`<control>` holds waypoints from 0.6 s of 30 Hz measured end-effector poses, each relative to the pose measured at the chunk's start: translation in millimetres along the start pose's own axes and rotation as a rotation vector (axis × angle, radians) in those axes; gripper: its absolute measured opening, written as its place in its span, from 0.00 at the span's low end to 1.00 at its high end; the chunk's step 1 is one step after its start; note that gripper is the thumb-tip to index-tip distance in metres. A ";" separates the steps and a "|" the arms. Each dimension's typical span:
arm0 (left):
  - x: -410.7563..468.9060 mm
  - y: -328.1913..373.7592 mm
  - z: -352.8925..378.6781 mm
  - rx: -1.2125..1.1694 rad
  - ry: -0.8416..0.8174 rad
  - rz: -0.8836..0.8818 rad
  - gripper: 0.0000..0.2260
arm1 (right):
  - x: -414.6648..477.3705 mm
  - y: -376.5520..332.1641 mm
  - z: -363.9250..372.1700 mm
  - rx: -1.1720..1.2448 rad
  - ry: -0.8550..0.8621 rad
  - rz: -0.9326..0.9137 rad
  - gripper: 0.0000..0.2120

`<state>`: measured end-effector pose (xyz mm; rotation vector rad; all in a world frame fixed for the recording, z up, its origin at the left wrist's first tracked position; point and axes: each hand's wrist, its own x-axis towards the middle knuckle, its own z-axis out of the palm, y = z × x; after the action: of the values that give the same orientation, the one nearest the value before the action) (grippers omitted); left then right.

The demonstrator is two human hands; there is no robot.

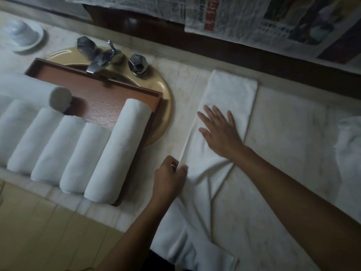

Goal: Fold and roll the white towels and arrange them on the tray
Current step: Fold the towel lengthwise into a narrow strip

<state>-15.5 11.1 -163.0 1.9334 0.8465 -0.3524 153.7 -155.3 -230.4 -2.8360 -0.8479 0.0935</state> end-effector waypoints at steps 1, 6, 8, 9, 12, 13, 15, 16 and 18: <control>-0.8 -0.9 0.3 -0.088 -0.047 -0.040 0.11 | 7.6 3.8 -1.0 -0.011 -0.004 0.013 0.28; -15.1 -10.4 0.2 -0.119 -0.068 -0.051 0.11 | 34.8 24.6 -11.2 -0.048 -0.053 0.017 0.28; -17.2 -17.4 0.1 -0.071 -0.003 -0.044 0.11 | 36.9 29.8 -12.0 -0.048 -0.054 0.015 0.28; -17.3 -20.3 -0.8 -0.044 0.026 -0.045 0.12 | 37.5 30.1 -12.3 -0.050 -0.055 0.020 0.28; -14.4 -26.3 -2.9 0.032 0.087 -0.021 0.12 | 39.5 28.3 -12.7 -0.051 -0.059 0.019 0.28; -14.0 -25.8 -3.1 0.061 0.095 -0.008 0.12 | 39.7 28.1 -13.5 -0.048 -0.059 0.019 0.28; -15.1 -23.0 -4.0 0.103 0.100 0.010 0.12 | 39.1 24.9 -15.5 -0.046 -0.046 0.034 0.29; -15.3 -22.5 -4.0 0.119 0.100 0.019 0.12 | 37.6 19.9 -17.3 -0.038 -0.028 0.053 0.28; -15.5 -23.1 -4.9 0.138 0.099 0.033 0.12 | 28.9 2.1 -19.6 0.016 0.023 0.087 0.28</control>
<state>-43.0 15.8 -167.2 2.1043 0.8729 -0.3048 181.2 -144.1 -211.8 -2.8536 -0.7155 0.0792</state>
